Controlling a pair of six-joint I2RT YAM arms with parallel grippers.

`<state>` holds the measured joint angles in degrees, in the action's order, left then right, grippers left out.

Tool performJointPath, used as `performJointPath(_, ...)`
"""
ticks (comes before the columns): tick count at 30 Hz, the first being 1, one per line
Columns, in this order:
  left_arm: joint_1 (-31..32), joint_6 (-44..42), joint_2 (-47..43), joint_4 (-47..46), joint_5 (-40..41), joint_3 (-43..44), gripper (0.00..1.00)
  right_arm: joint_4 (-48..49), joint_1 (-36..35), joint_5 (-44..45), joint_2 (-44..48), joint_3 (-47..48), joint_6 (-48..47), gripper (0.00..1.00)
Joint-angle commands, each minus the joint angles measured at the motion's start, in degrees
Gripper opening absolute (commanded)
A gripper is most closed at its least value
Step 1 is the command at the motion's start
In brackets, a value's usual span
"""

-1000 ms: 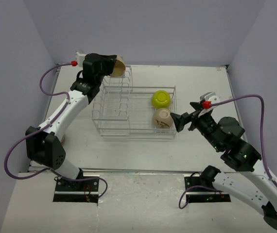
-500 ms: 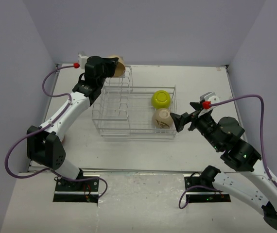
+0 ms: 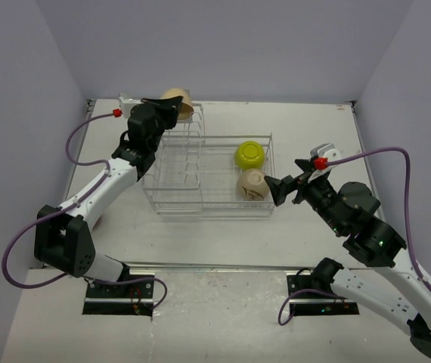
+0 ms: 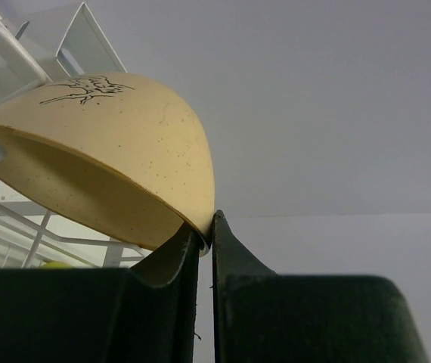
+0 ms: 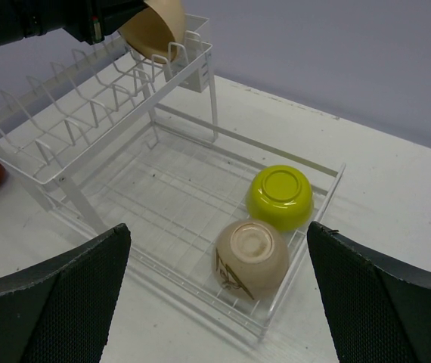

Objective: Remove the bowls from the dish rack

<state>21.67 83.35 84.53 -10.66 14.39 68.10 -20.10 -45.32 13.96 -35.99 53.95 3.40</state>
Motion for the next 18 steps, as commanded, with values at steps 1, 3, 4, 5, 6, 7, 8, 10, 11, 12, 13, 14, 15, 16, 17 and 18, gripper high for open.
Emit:
performJointPath(1, -0.1, -2.8, -4.1, -7.1, 2.4, -2.7, 0.0, 1.9, 0.0, 0.1, -0.6, -0.1, -0.8, 0.99)
performJointPath(3, 0.0, -3.0, -5.0, -10.2, 2.4, -4.9, 0.0, 1.8, -0.1, 0.4, -0.8, 0.0, -0.8, 0.99)
performJointPath(4, 0.2, -3.1, -5.3, -11.0, 2.3, -5.5, 0.0, 2.0, -0.1, 0.3, -0.8, 0.0, -0.8, 0.99)
performJointPath(5, 0.3, -3.5, -5.7, -12.8, 2.3, -6.5, 0.0, 2.0, 0.0, 0.0, -0.8, -0.1, -0.8, 0.99)
performJointPath(6, 0.4, -3.8, -5.8, -13.9, 2.2, -6.8, 0.0, 1.9, -0.1, 0.1, -0.9, -0.1, -0.8, 0.99)
performJointPath(7, 0.7, -4.1, -6.0, -14.9, 2.0, -7.5, 0.0, 1.9, -0.1, 0.1, -1.0, -0.1, -0.7, 0.99)
performJointPath(8, 0.7, -4.2, -6.0, -15.6, 1.9, -7.8, 0.0, 1.9, -0.1, 0.1, -1.1, -0.2, -0.7, 0.99)
performJointPath(10, 0.9, -5.1, -6.0, -18.4, 1.8, -8.5, 0.0, 1.9, -0.1, 0.0, -1.1, -0.2, -0.7, 0.99)
performJointPath(11, 1.0, -5.6, -6.0, -20.4, 1.3, -8.7, 0.0, 1.8, -0.1, 0.1, -1.0, -0.2, -0.7, 0.99)
performJointPath(12, 0.9, -5.8, -5.9, -21.2, 1.1, -8.9, 0.0, 1.8, -0.1, 0.1, -1.0, -0.2, -0.8, 0.99)
performJointPath(13, 0.9, -6.1, -5.6, -21.5, 1.0, -8.9, 0.0, 1.9, -0.1, 0.1, -0.9, -0.2, -0.7, 0.99)
performJointPath(14, 1.0, -6.4, -5.3, -22.4, 0.6, -8.9, 0.0, 2.0, -0.2, 0.1, -0.9, -0.2, -0.8, 0.99)
performJointPath(15, 0.9, -7.1, -5.3, -23.3, 0.4, -8.9, 0.0, 2.0, -0.1, 0.1, -1.0, -0.2, -0.8, 0.99)
performJointPath(16, 1.0, -7.2, -5.2, -23.6, 0.3, -8.9, 0.0, 1.9, 0.0, 0.3, -1.1, -0.1, -0.8, 0.99)
performJointPath(17, 0.9, -8.1, -5.1, -25.9, 0.0, -9.2, 0.0, 1.8, -0.1, 0.3, -1.2, 0.0, -0.8, 0.99)
performJointPath(18, 1.0, -8.2, -5.0, -26.1, -0.2, -9.3, 0.0, 1.8, -0.1, 0.3, -1.2, 0.0, -0.8, 0.99)
